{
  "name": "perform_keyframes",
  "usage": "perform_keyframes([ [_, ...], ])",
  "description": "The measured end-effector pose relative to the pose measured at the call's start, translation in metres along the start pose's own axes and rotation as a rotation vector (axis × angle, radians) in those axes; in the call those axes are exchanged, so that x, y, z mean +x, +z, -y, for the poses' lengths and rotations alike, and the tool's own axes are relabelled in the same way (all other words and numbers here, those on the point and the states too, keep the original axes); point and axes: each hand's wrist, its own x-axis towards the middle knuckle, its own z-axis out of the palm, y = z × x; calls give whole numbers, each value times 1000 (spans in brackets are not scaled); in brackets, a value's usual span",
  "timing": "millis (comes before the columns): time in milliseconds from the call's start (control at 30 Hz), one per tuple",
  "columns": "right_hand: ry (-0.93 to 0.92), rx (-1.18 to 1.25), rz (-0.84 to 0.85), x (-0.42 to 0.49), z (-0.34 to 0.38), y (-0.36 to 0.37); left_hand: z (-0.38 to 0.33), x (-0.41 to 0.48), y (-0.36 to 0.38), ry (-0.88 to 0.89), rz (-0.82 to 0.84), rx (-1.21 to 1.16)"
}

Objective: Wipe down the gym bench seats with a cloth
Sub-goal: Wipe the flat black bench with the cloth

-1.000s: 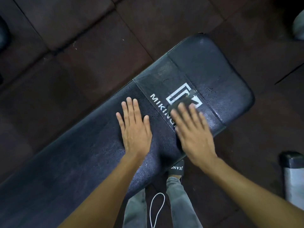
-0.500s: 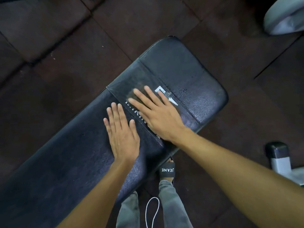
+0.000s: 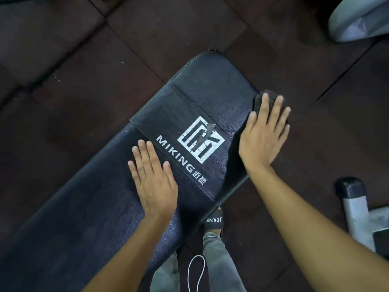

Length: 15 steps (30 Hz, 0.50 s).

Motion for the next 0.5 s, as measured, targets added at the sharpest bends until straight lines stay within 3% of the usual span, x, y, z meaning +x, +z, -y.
perform_keyframes([
  [133,-121,41,28,44,76,10,0,-1,0,4,-12,10],
  [267,-536,-66,85,26,136,31,1,0,0,12,-11,0],
  [367,-826,-114,128,4,122,35,1,0,-2,15,2,-10],
  [500,-998,-123,157,-16,60,20,5,0,-5,31,17,4],
])
